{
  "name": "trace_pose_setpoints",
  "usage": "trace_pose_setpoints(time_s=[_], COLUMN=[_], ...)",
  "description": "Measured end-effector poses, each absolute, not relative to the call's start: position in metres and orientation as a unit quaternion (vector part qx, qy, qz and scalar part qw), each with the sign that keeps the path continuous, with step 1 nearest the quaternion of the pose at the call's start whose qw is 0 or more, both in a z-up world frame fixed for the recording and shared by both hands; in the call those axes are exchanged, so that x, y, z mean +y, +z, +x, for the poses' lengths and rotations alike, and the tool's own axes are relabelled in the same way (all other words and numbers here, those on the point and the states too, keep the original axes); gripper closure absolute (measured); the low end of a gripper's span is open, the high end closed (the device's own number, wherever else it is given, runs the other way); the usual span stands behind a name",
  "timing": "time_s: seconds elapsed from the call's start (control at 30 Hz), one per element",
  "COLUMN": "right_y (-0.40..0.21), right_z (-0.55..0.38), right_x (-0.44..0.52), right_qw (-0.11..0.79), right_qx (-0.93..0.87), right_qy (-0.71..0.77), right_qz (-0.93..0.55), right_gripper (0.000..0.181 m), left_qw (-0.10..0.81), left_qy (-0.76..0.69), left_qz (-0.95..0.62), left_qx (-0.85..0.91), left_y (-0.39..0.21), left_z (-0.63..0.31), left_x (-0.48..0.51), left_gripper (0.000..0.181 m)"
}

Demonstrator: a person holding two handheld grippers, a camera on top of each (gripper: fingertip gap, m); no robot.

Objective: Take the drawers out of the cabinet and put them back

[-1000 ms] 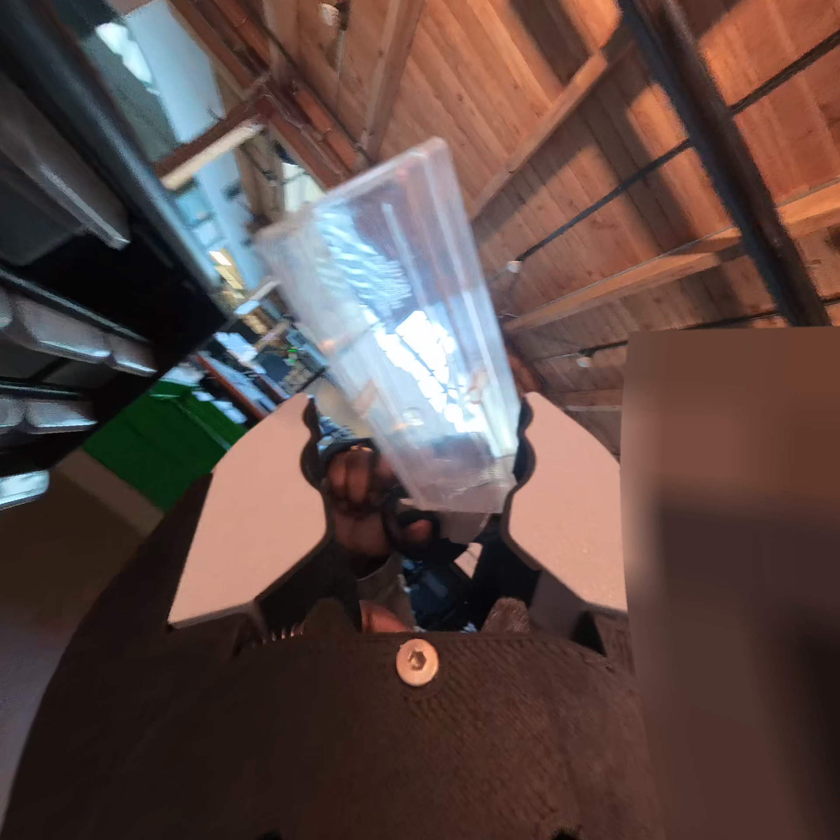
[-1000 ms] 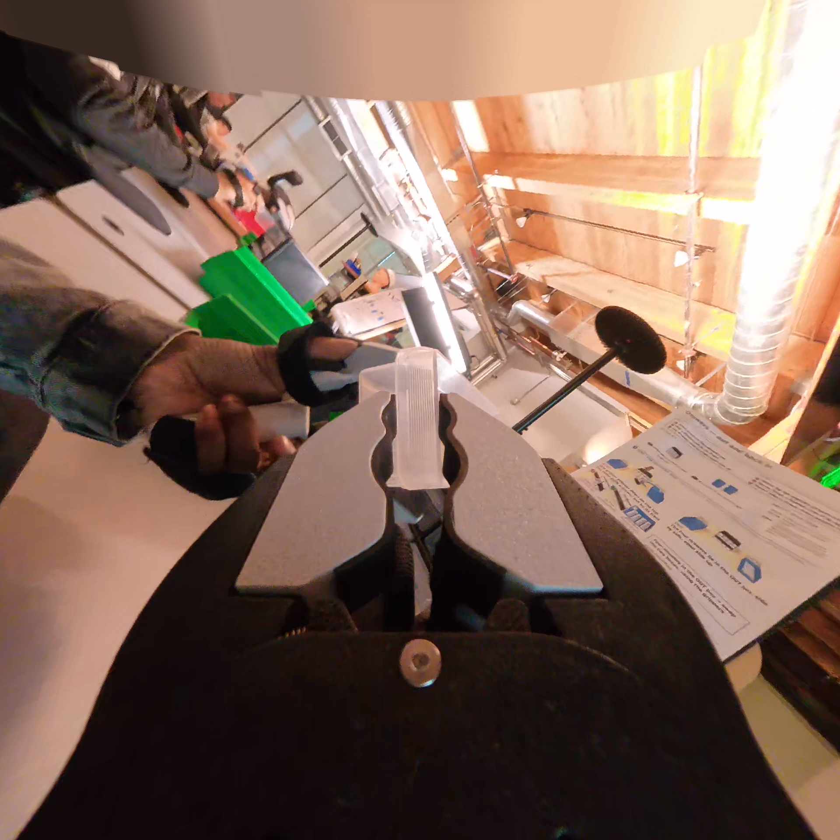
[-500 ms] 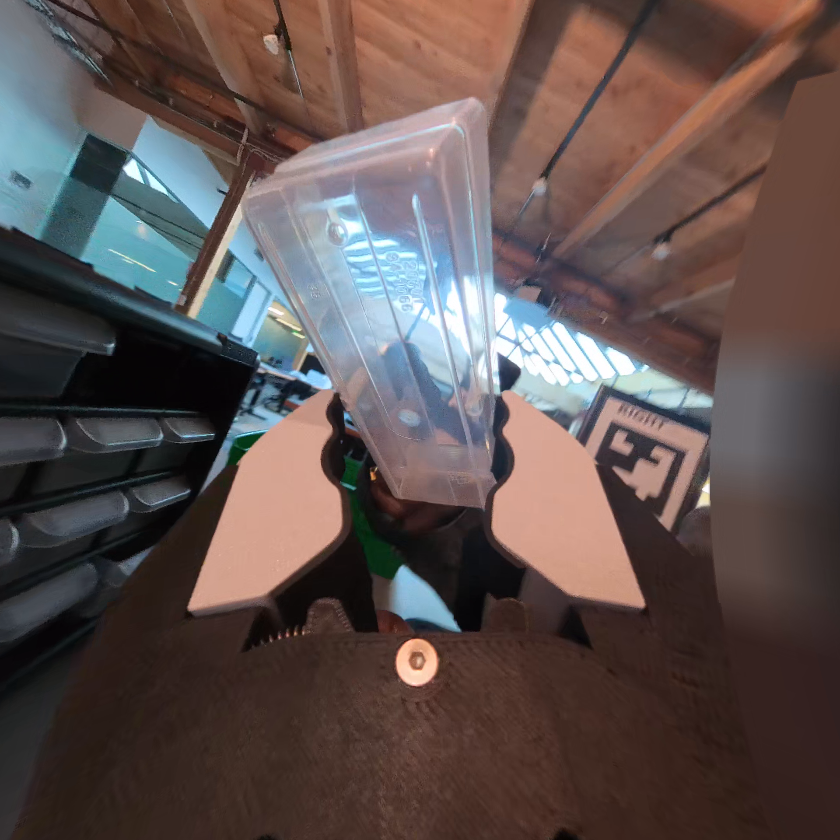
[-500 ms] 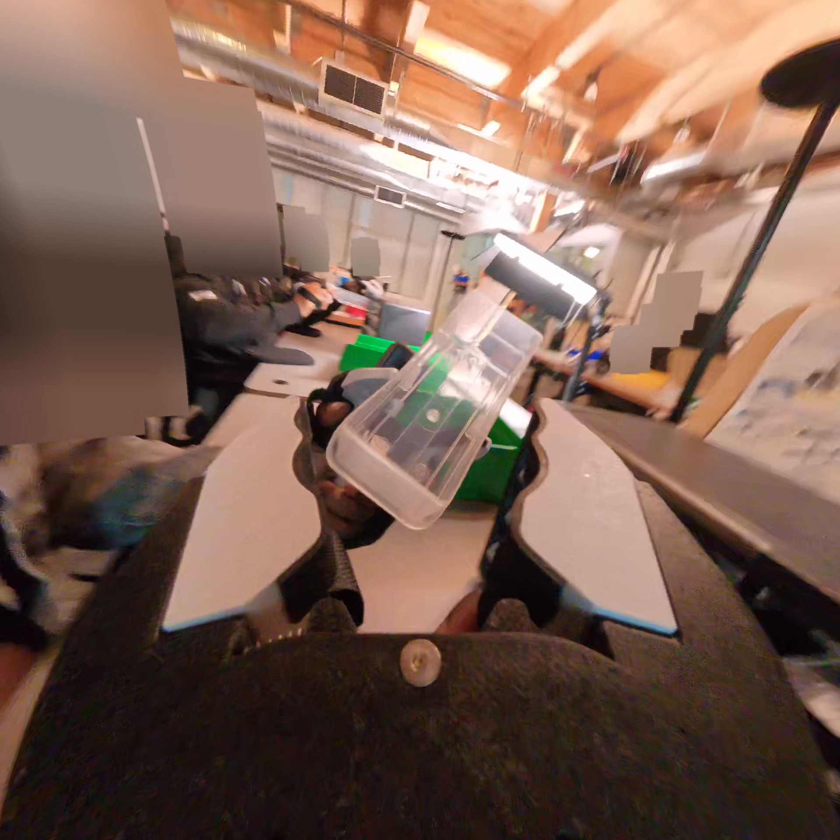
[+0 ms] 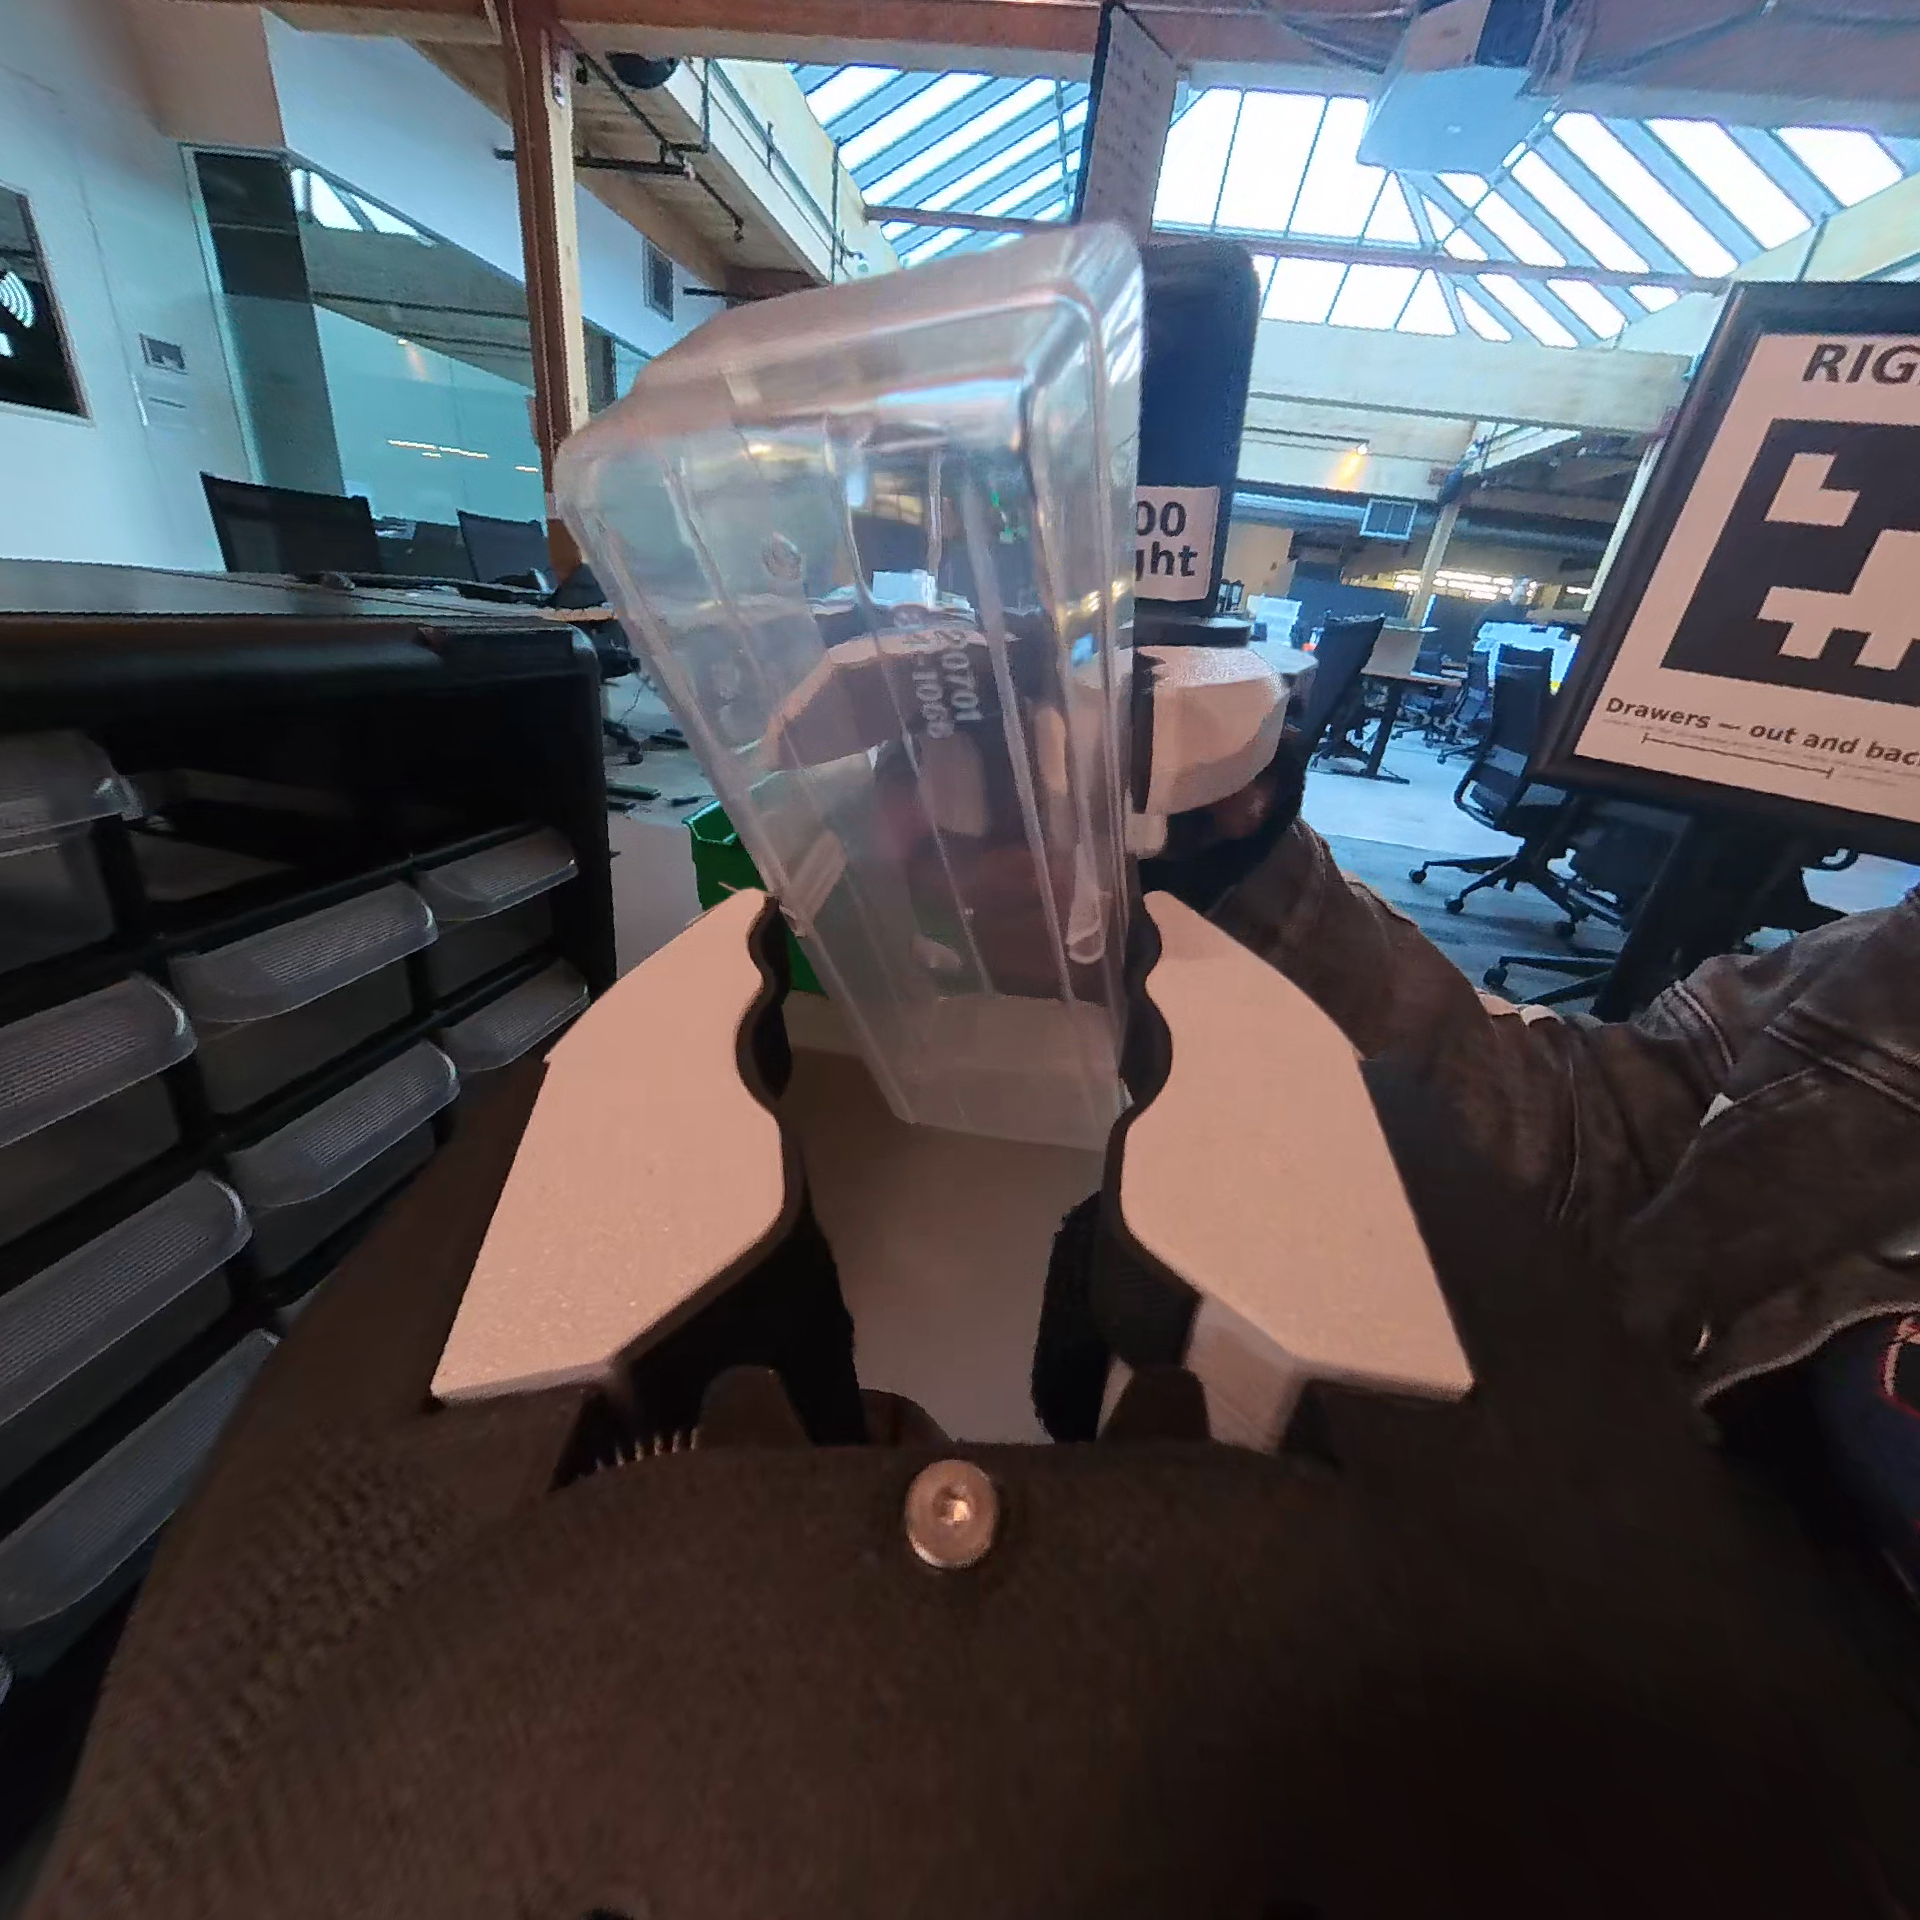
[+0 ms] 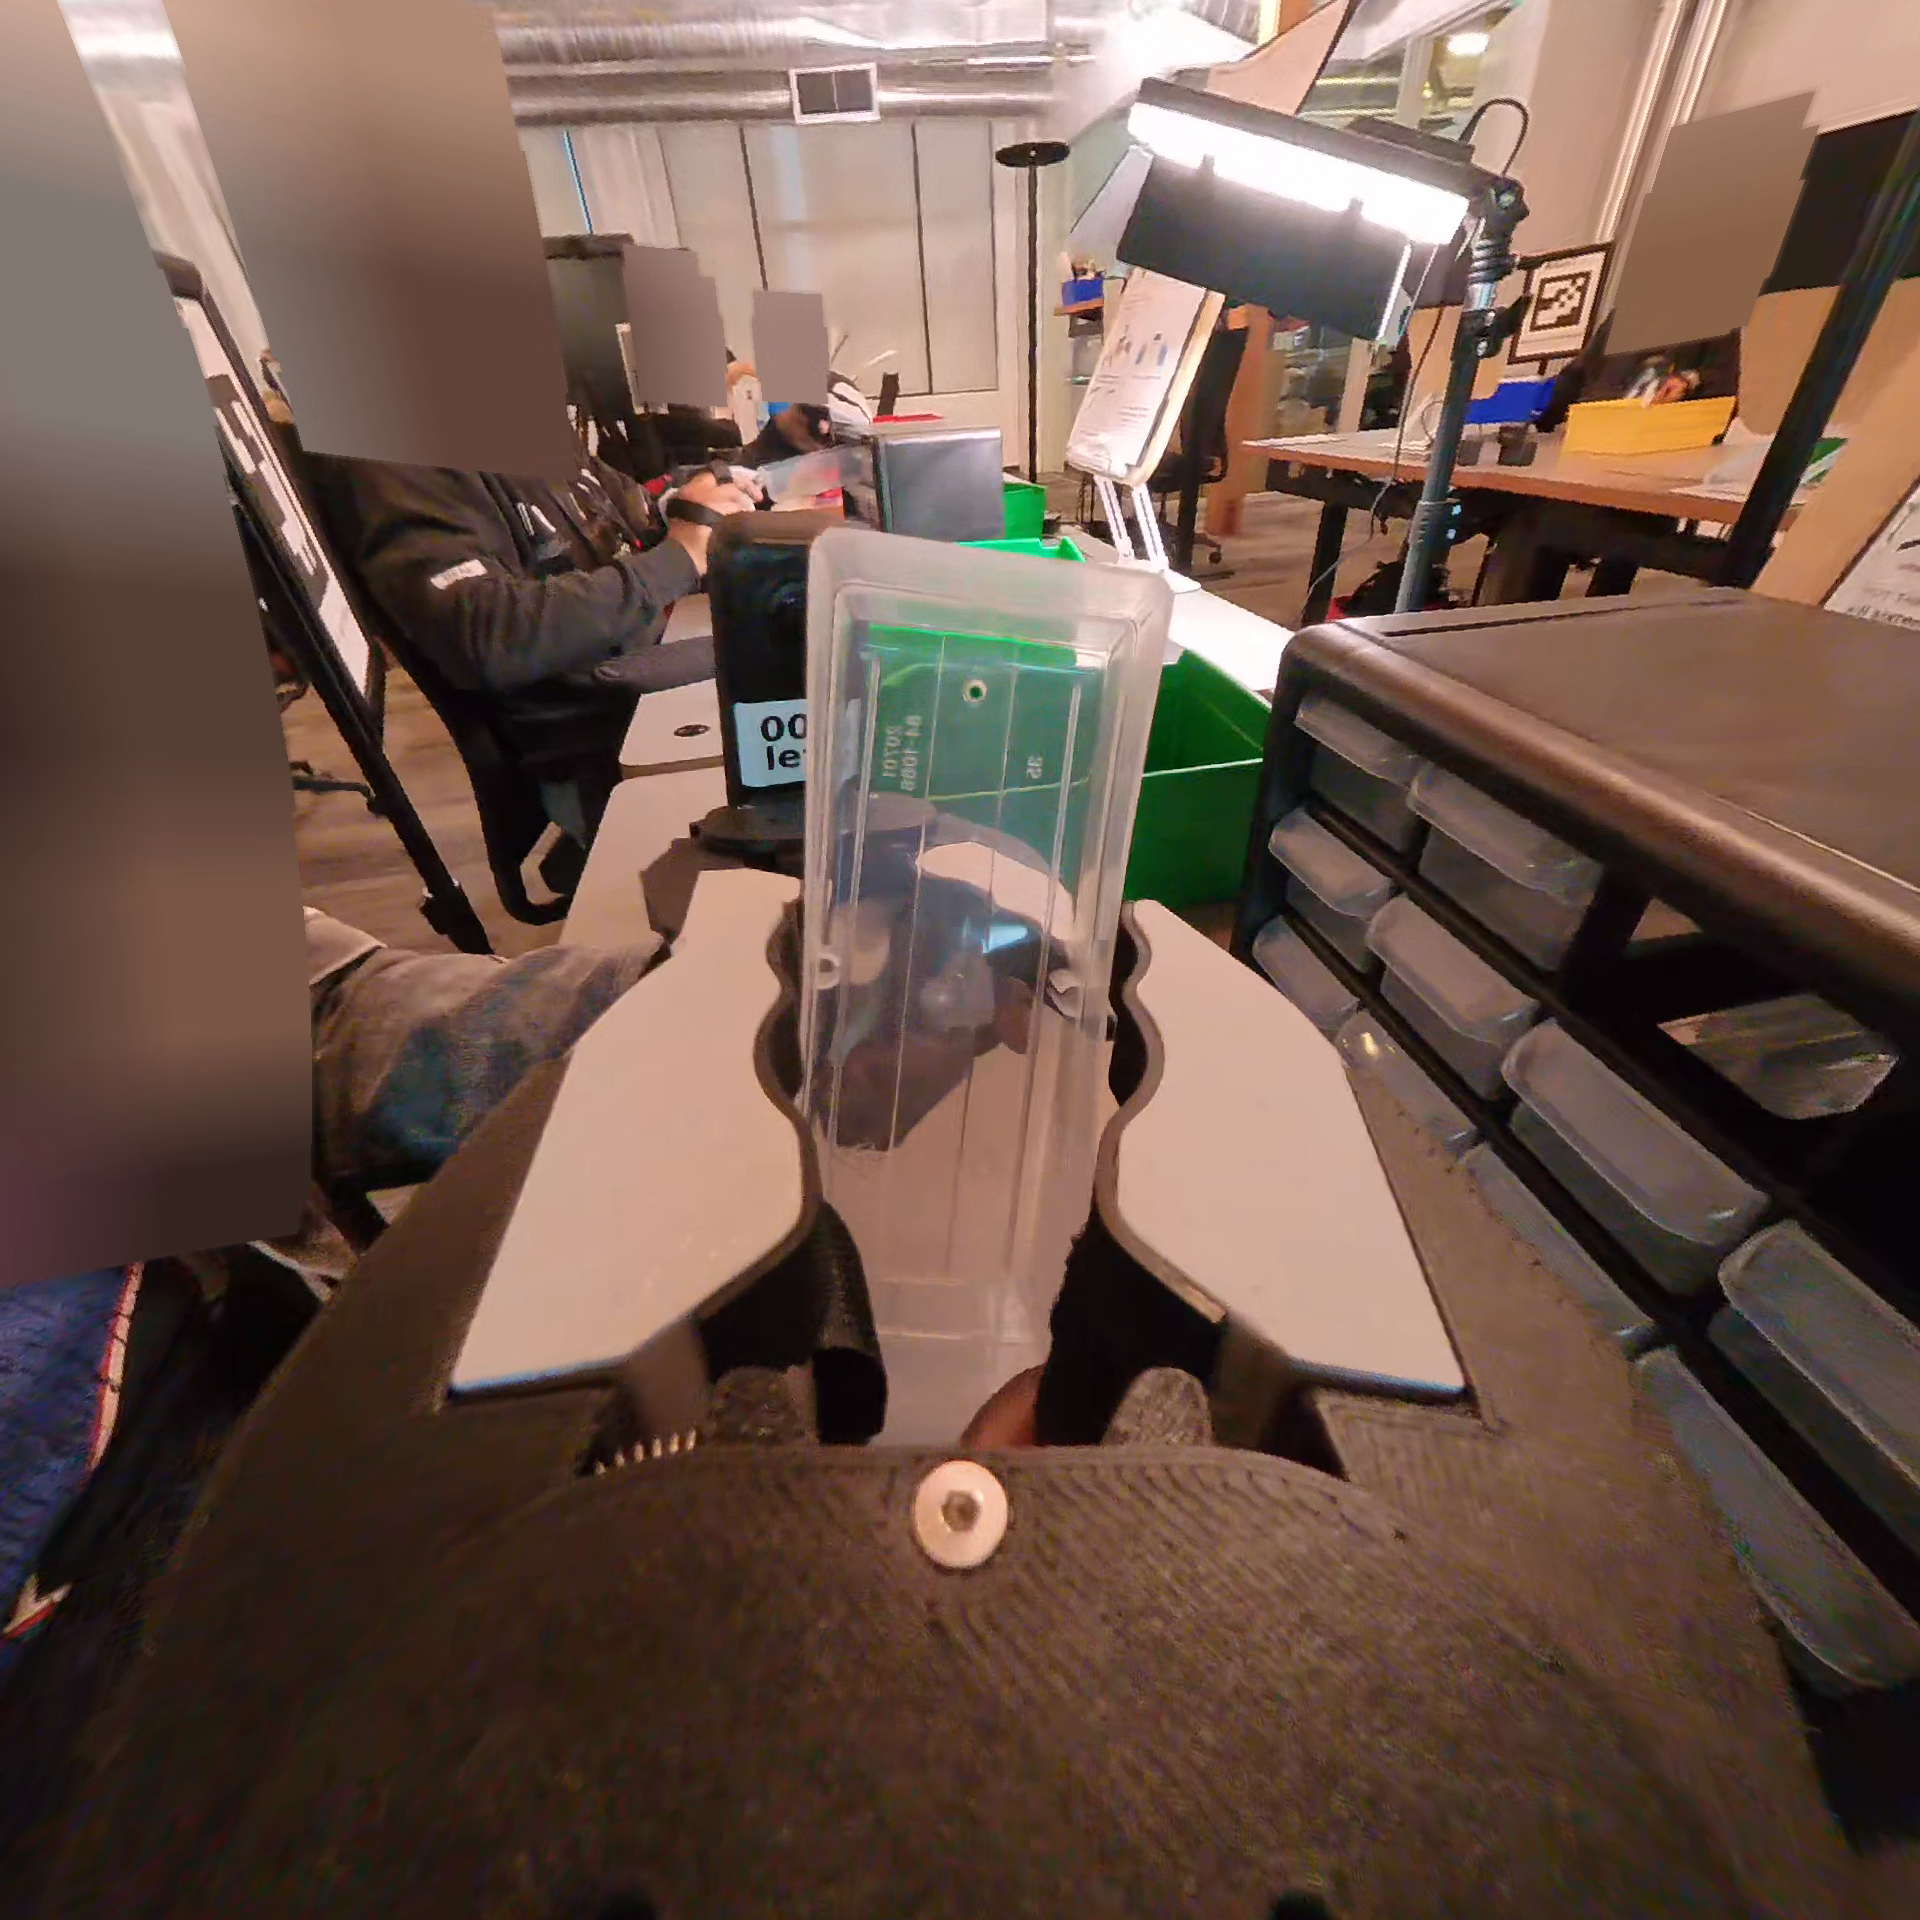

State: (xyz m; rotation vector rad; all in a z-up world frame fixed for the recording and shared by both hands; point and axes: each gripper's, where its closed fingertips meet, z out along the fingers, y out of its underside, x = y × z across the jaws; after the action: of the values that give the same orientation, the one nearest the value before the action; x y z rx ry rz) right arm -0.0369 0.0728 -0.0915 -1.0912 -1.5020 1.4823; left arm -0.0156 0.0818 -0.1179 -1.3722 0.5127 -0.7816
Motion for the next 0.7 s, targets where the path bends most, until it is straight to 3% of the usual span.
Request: trace_pose_setpoints(time_s=[0.27,0.53,0.7], right_y=[-0.082,-0.058,-0.048], right_z=[-0.030,-0.004,0.024], right_x=[0.071,0.102,0.122], right_qw=[0.420,0.483,0.504], right_qx=[-0.593,-0.576,-0.616], right_qy=[0.570,0.533,0.442], right_qz=[-0.383,-0.388,-0.413], right_gripper=[0.130,0.131,0.130], left_qw=[0.691,0.707,0.704], left_qy=[-0.365,-0.371,-0.336], left_qz=[-0.588,-0.594,-0.616], left_qx=[0.208,0.098,0.108], left_y=[-0.108,-0.106,-0.114], left_z=[-0.019,-0.057,-0.056], left_x=[0.079,0.095,0.099], left_gripper=[0.123,0.103,0.102])
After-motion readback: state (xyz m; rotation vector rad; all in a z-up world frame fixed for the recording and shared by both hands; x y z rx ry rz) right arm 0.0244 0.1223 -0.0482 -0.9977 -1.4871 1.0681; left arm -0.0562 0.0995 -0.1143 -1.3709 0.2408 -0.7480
